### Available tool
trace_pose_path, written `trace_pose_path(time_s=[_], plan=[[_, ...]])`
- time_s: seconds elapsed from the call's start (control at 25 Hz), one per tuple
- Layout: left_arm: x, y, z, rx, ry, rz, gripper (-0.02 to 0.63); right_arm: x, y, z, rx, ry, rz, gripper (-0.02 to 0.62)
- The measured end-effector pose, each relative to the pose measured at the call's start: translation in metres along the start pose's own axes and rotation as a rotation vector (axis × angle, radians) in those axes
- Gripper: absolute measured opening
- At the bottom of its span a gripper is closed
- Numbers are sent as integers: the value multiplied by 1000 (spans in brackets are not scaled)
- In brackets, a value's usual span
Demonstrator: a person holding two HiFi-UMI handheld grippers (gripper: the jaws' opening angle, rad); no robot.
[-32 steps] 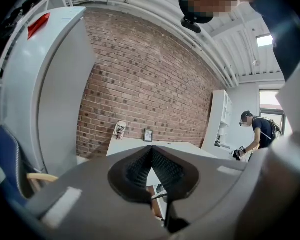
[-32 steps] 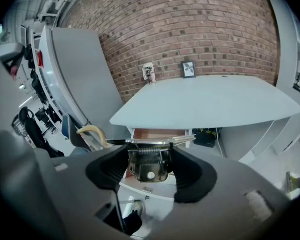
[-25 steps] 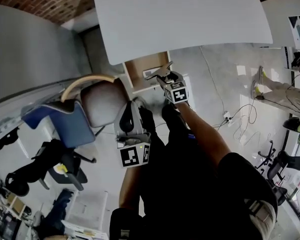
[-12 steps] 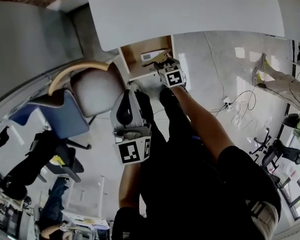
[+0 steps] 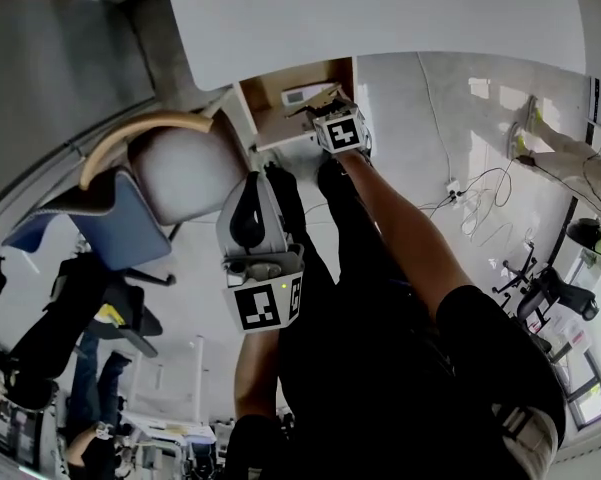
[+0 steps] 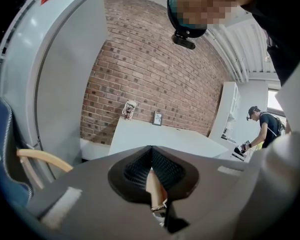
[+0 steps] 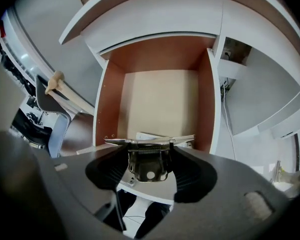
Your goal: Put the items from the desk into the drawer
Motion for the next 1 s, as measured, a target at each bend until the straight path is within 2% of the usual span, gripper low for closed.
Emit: trace_pose_path(time_s=[0.44,0.6,0.68,0.76,0.88,1.0], plan=[[11,9,4,3,29,-19,14,1,1,28,37,160,30,272],[13,11,6,1,35,-24,14,-4,-4,29,89,219,10,272],[14,12,9,0,34,-26,14,-5,-11,29,160,260,-14,272],[13,13,11,-1,34,-28,14,-8,-15,31,193,280,-32,273],[12,13,13,-1,36,-30,14,-10,-16,35,182,281,-49,273],[12,13,14,0,36,-27,14,-21,-12,48,107,201,-83,273]])
Point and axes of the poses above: the fingertips, and each gripper's own axes: z forward along the fingers, y to its left, x out of its underside, the point moved 10 cm from there along -z, backward along the fingers, and after that the axes turned 6 degrees about z, right-handed, at the moved point
